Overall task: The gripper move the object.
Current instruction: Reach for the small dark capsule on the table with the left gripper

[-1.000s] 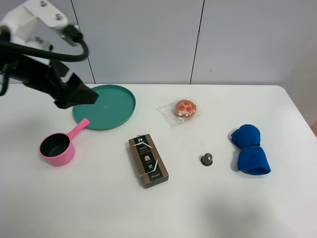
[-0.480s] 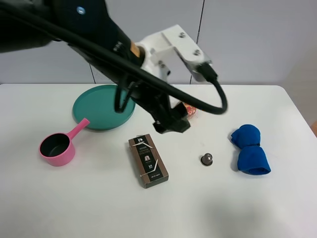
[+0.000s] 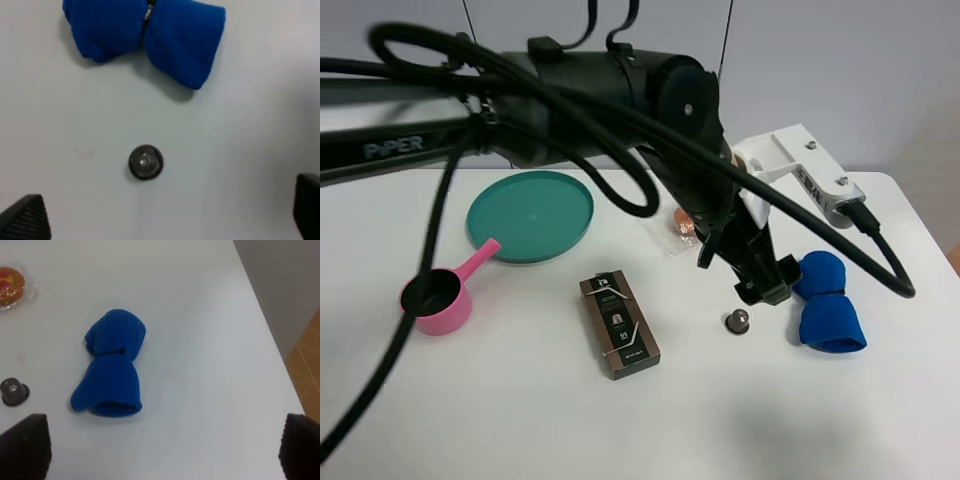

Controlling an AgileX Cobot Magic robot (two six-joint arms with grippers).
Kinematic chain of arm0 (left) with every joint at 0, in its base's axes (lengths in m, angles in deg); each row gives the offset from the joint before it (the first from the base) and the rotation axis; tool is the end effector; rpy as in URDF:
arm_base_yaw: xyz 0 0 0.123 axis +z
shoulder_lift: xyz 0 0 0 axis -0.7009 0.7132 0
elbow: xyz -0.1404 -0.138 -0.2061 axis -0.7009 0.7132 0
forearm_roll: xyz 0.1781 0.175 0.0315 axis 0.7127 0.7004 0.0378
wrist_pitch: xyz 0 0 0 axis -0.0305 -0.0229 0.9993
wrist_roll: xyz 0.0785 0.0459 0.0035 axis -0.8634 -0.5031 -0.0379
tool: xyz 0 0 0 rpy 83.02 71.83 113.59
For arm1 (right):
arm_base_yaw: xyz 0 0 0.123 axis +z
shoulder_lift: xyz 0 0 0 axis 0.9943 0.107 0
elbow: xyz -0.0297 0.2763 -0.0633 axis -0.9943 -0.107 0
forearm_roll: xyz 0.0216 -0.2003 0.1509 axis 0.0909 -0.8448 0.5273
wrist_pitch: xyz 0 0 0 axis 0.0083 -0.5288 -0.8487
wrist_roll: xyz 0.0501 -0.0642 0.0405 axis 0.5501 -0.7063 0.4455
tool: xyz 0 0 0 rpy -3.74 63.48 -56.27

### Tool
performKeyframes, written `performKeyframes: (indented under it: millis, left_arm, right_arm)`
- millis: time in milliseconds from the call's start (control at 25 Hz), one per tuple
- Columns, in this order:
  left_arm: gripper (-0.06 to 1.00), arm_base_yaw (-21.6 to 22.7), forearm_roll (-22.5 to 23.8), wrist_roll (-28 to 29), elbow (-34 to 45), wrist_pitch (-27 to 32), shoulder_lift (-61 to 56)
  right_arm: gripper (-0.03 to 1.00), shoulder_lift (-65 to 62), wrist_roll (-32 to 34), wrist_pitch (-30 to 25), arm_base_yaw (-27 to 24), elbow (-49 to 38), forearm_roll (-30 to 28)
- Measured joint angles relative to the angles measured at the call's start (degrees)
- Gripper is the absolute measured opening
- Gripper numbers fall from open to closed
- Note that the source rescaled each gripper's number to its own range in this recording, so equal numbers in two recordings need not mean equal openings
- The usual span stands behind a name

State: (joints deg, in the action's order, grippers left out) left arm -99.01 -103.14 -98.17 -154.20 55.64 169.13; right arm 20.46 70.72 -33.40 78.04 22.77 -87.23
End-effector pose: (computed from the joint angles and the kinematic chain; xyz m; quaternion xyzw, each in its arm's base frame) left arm 0.2542 -0.3805 0.2564 0.5648 0.7599 -0.1728 0.2715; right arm -0.0065 0.0008 0.2778 0.0242 0.8542 -0.0380 0.5179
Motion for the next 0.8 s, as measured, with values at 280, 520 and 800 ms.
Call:
performKeyframes:
  millis: [280, 520, 800]
  left_arm:
    - [0.99, -0.2, 2.1, 0.1, -3.3, -0.9, 7.6]
    - [0.99, -0.2, 3.7, 0.1, -3.4, -3.7, 10.6]
    - [0.99, -0.2, 5.3, 0.1, -3.5, -6.5, 13.9]
  right_arm:
    - [1.00, 0.0, 0.0, 0.0, 0.0, 0.0, 0.0]
    - [1.00, 0.0, 0.0, 0.0, 0.0, 0.0, 0.0]
    - [1.00, 0.0, 0.0, 0.0, 0.0, 0.0, 0.0]
